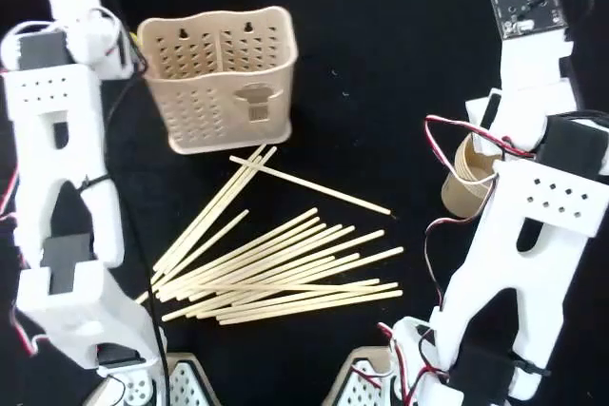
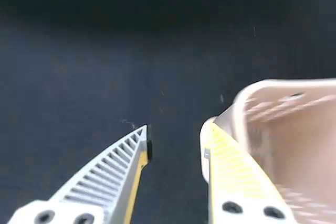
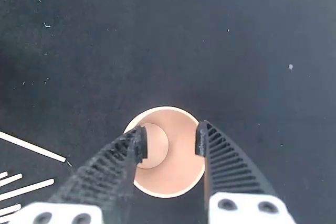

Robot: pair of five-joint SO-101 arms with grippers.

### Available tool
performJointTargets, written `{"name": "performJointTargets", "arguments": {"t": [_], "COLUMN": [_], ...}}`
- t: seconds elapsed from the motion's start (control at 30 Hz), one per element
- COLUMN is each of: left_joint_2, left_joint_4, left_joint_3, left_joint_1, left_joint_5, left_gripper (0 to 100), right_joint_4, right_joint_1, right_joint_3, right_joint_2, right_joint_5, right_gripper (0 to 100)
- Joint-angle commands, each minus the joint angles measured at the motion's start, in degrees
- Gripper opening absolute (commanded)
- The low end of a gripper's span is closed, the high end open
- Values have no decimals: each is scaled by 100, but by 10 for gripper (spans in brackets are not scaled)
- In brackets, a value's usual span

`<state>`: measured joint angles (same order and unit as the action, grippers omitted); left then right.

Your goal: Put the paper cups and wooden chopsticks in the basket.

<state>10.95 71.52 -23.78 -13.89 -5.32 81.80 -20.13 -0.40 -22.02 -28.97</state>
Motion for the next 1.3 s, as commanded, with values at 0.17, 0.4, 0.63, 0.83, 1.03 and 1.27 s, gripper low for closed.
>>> {"name": "performJointTargets", "arguments": {"t": [0.17,0.4,0.63,0.83,1.03,1.27], "left_joint_2": [62,-774,-1442,-1090,-554,-378], "left_joint_4": [-97,-88,149,167,202,352], "left_joint_3": [-4,-497,-409,13,215,189], "left_joint_1": [57,-154,497,646,637,673], "left_joint_5": [35,615,1064,1055,730,352], "left_gripper": [188,193,238,229,198,34], "right_joint_4": [-334,-325,-290,-281,-281,-281], "right_joint_1": [-70,-70,-70,-79,-79,-79], "right_joint_3": [259,259,259,259,259,259], "right_joint_2": [-13,-31,-40,-48,-48,-48], "right_joint_5": [0,0,0,0,0,0], "right_gripper": [173,173,173,173,173,172]}}
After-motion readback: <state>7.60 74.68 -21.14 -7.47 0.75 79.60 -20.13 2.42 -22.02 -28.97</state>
